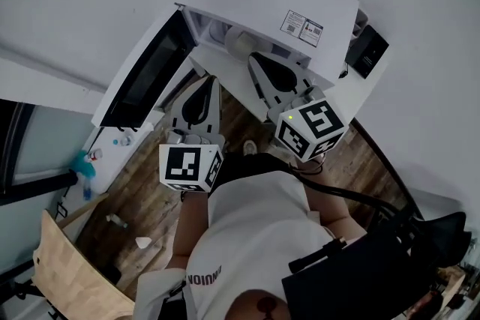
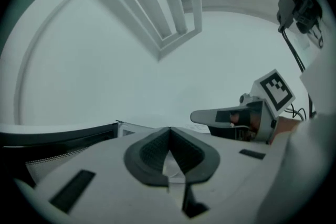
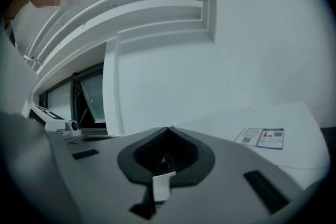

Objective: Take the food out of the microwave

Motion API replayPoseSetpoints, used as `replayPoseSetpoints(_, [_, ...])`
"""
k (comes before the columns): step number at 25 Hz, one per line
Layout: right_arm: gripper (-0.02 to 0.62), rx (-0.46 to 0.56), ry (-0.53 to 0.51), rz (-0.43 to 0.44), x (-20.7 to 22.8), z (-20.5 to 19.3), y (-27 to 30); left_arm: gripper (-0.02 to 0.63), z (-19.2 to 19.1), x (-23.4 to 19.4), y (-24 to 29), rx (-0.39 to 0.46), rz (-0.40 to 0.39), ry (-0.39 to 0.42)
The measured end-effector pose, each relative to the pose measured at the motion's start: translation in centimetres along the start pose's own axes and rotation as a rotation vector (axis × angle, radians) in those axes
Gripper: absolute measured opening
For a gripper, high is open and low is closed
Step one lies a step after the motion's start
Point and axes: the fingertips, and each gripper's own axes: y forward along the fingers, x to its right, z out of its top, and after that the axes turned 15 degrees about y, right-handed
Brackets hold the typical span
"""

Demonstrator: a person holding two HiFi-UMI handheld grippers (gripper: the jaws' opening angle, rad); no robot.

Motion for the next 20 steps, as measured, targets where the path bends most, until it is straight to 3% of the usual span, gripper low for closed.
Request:
replayPoseSetpoints(8, [0.021, 0.055, 0.034, -0.126, 1.5, 0.7, 1.8, 0.014, -0.4, -1.8, 3.3, 0.002, -0.149, 0.01])
replayPoseSetpoints(20, [0.021, 0.062, 0.031, -0.251, 3.3, -0.6, 2.1, 0.015, -5.7, -2.4, 8.2, -0.081, -0.309, -0.097])
